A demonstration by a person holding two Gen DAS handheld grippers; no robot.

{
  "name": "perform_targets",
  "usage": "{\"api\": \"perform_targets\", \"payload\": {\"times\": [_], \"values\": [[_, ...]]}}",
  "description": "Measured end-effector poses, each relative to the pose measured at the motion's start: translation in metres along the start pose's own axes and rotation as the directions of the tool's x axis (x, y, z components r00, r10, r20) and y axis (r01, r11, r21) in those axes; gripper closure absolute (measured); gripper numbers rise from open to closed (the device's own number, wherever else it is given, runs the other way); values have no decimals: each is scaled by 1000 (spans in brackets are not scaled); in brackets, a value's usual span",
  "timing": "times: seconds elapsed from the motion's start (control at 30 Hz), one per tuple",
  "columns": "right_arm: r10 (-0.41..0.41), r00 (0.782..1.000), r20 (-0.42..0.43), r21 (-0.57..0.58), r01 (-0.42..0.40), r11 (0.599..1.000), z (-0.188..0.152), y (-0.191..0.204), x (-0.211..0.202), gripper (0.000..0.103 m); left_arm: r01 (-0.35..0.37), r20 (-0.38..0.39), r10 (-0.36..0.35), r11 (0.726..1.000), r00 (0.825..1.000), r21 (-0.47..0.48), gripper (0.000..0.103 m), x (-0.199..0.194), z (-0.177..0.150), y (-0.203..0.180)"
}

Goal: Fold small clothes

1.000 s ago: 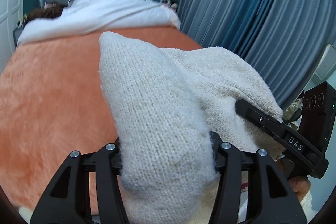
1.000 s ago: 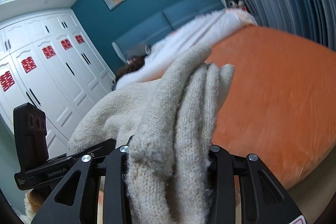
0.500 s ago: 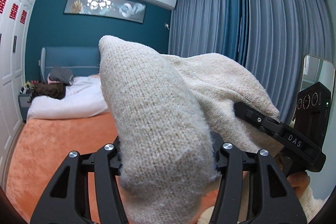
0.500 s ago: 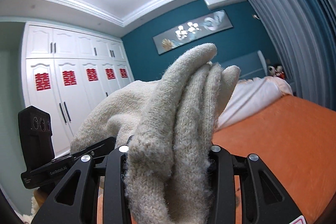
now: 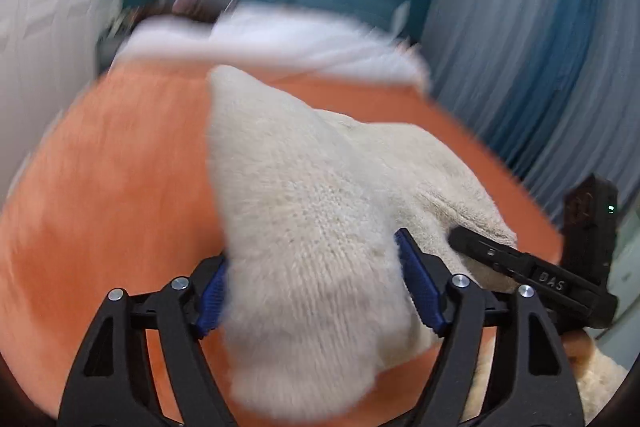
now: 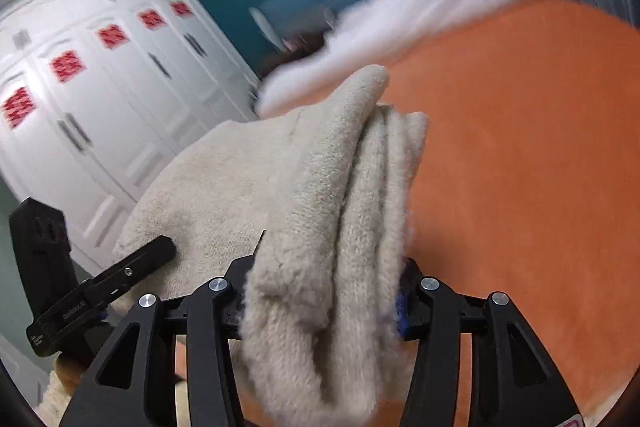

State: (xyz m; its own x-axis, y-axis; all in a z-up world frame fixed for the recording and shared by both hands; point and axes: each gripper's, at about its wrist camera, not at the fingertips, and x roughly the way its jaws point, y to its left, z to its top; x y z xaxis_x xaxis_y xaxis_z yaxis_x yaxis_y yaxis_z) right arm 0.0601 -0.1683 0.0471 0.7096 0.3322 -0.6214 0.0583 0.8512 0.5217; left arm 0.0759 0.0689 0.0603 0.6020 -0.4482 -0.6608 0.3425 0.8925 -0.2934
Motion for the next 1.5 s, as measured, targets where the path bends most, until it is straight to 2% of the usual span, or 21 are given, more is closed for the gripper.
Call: {"api": "perform_targets", "payload": {"times": [0.07, 0.1, 0.17, 0.3, 0.47, 0.53, 0.57, 0.6, 0.67, 0.73, 0.87, 0.93, 1.0, 1.07, 1.13, 1.2, 1.27, 1.33, 1.4, 1.47, 1.5], "values": [[-97, 987, -126, 96, 109, 989, -41, -39, 30, 58, -85, -146, 70, 992, 987, -97, 45, 34, -46, 38], [-81, 990, -114, 119, 95, 988, -50, -47, 26, 56, -65, -154, 40, 985, 987, -159, 45, 33, -63, 54], [-68, 996, -59, 110, 75, 991, -51, -50, 7, 52, -37, -80, 19, 974, 997, -222, 37, 12, -75, 72], [-70, 997, -26, 86, 72, 994, -20, -46, 10, 27, 21, -23, -30, 944, 999, -330, 14, 5, -56, 99], [-51, 982, -183, 160, 81, 984, -11, -55, 77, 26, 21, -118, -70, 929, 990, -369, 12, 54, -29, 103], [-16, 968, -249, 206, 69, 976, -23, -64, 103, 26, 37, -176, -112, 924, 978, -381, 15, 70, -39, 102], [-19, 963, -270, 213, 79, 974, -27, -64, 113, 31, 53, -195, -142, 914, 971, -403, 18, 79, -42, 104], [-15, 963, -270, 206, 73, 976, -26, -62, 118, 45, 91, -196, -190, 900, 962, -426, 38, 85, -43, 105], [-40, 967, -250, 131, 75, 989, -15, -46, 115, 64, 103, -175, -191, 903, 966, -417, 51, 80, -39, 100], [-33, 982, -188, 52, 43, 998, 2, -26, 99, 68, 147, -125, -210, 908, 970, -392, 59, 66, -26, 93], [12, 1000, -27, -60, -14, 998, 38, 4, 51, 69, 213, -20, -232, 923, 973, -322, 59, 38, 0, 76], [-9, 1000, -30, -48, 7, 999, 43, -9, 55, 66, 196, -26, -212, 937, 977, -288, 56, 43, 1, 70], [-89, 989, -122, -34, 86, 996, 29, -38, 82, 62, 121, -104, -148, 965, 983, -233, 56, 70, -11, 64], [-216, 943, -252, -22, 218, 976, 8, -66, 110, 61, 4, -203, -44, 981, 978, -194, 56, 97, -29, 64], [-152, 977, -151, 49, 161, 986, 7, -67, 83, 61, -4, -143, -25, 979, 989, -204, 54, 86, -31, 63], [-183, 980, -75, 16, 184, 983, 13, -48, 53, 61, -29, -130, 3, 980, 991, -198, 55, 72, -27, 60], [-145, 989, -14, -38, 144, 989, 11, -26, 26, 62, -71, -110, 54, 985, 992, -157, 55, 57, -23, 51], [-146, 989, -19, -107, 144, 984, 3, -11, 21, 62, -117, -124, 102, 986, 987, -120, 52, 53, -25, 41], [-231, 968, -94, -203, 209, 957, -16, -12, 40, 66, -160, -145, 147, 984, 978, -83, 52, 52, -29, 32], [-359, 918, -166, -256, 311, 915, -34, -26, 63, 71, -200, -148, 191, 979, 970, -48, 52, 51, -30, 25], [-356, 919, -171, -243, 311, 919, -37, -30, 61, 73, -214, -149, 207, 977, 967, -27, 52, 49, -32, 20]]}}
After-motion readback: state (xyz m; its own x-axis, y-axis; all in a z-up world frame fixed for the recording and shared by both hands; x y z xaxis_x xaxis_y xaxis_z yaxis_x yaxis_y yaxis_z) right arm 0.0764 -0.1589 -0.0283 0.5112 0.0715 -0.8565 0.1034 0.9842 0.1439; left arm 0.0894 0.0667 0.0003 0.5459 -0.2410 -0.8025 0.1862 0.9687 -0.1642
